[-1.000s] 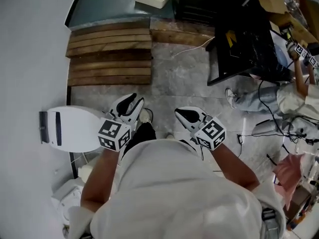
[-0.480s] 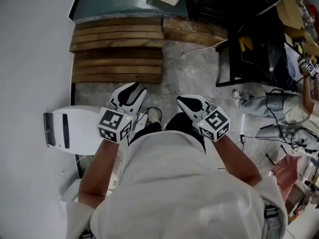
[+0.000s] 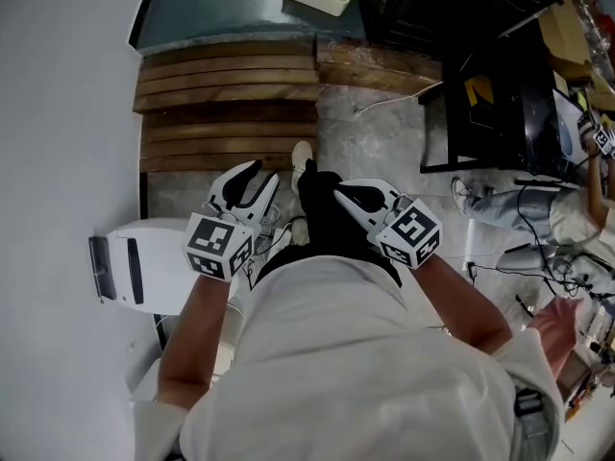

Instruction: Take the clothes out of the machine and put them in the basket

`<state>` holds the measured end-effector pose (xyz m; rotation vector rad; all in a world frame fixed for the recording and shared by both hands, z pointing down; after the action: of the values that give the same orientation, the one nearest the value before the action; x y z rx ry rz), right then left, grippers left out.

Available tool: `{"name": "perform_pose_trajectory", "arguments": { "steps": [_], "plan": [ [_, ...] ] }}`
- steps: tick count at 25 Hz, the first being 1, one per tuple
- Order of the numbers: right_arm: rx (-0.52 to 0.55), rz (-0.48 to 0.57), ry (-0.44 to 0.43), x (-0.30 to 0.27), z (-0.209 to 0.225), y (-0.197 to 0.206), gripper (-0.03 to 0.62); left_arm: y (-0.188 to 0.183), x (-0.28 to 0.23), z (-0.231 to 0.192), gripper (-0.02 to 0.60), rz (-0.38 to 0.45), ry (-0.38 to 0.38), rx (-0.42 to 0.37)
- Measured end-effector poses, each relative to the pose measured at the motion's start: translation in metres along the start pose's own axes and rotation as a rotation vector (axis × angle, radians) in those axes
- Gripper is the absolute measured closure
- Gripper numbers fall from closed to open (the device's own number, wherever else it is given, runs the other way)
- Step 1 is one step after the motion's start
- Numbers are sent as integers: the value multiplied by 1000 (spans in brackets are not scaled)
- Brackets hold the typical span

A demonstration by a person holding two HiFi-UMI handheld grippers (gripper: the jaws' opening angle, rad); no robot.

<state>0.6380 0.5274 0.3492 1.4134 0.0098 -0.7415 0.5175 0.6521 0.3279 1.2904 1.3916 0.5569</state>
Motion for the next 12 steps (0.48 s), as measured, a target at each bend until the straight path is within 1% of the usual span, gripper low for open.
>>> {"name": "perform_pose_trajectory", "arguments": {
  "steps": [7,12],
  "plan": [
    [-10,4,-30,-49,52,-24,591,-30,-43,-55,449,-2,-15,3],
    [-44,9,-42,-89,103,-49,591,-69,-83,-102,448,-17,-15,-6]
  ]
}}
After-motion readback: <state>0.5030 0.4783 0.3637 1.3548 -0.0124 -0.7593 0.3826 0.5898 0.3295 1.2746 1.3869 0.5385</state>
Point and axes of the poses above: the fingertips, and each gripper's own axes: x backward along the fingers, z to its right, y out of its underside, the point moved 4 cm from there along x, backward along the fingers, and after that the axes turned 3 degrees about x, right-handed, at the moved point
